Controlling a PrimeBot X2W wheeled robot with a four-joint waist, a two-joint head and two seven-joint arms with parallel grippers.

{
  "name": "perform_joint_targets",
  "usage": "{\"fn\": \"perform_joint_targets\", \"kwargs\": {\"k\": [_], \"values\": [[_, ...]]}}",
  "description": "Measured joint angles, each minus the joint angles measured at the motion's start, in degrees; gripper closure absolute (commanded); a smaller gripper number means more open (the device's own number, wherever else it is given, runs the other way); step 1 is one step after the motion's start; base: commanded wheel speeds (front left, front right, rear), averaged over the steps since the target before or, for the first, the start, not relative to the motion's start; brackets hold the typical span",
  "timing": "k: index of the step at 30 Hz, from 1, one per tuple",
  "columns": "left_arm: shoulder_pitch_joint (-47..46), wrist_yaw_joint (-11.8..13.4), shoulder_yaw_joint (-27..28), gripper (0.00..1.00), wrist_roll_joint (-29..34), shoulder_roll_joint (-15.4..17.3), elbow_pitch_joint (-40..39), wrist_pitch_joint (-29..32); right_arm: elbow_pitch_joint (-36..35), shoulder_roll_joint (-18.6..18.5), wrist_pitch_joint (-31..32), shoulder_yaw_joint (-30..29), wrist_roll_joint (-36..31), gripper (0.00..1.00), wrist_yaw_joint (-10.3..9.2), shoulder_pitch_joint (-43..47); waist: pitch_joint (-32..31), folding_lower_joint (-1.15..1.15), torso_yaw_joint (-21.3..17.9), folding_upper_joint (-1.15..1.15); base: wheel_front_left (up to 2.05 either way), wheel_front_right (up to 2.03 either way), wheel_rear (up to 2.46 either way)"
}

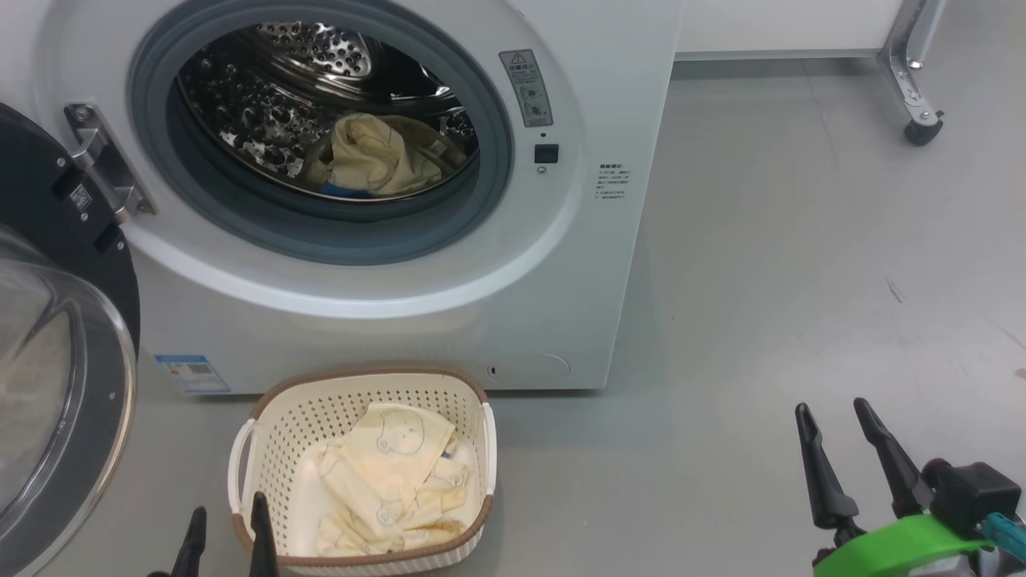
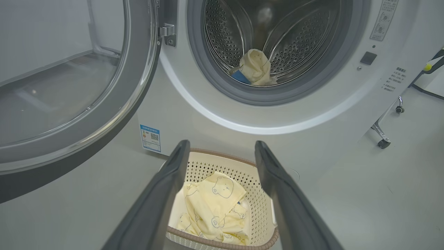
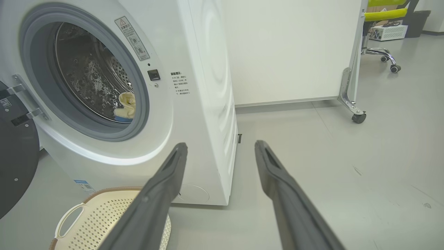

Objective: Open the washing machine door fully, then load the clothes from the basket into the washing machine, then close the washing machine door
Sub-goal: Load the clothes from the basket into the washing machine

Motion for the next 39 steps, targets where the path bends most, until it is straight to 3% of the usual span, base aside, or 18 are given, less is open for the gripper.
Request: {"fn": "perform_joint_targets", "kwargs": {"k": [10,16,24,39], "values": [[-0.5,0.2,0.0,0.00,0.0,0.0,-0.5,0.0,-0.6,0.3,0.0,-0.1,0.0,0.00,0.00,0.4,2.0,0.00,-0.1,0.00,0.00,0.00,0.00],[-5.9,-0.2,-1.5,0.00,0.0,0.0,2.1,0.0,-0.8,0.6,0.0,0.2,0.0,0.00,0.00,-1.2,5.9,0.00,-0.4,0.00,0.00,0.00,0.00],[-17.0,-2.2,-2.6,0.00,1.4,0.0,11.2,0.0,-0.9,0.7,0.0,1.3,0.0,0.00,0.00,-7.7,13.2,0.01,-1.0,0.00,0.00,0.00,0.00],[-36.2,-2.9,0.0,0.00,0.0,0.5,34.1,2.3,-0.2,1.4,0.0,4.1,0.1,0.00,0.00,-16.1,26.6,0.02,-3.7,0.00,0.00,0.00,0.00]]}}
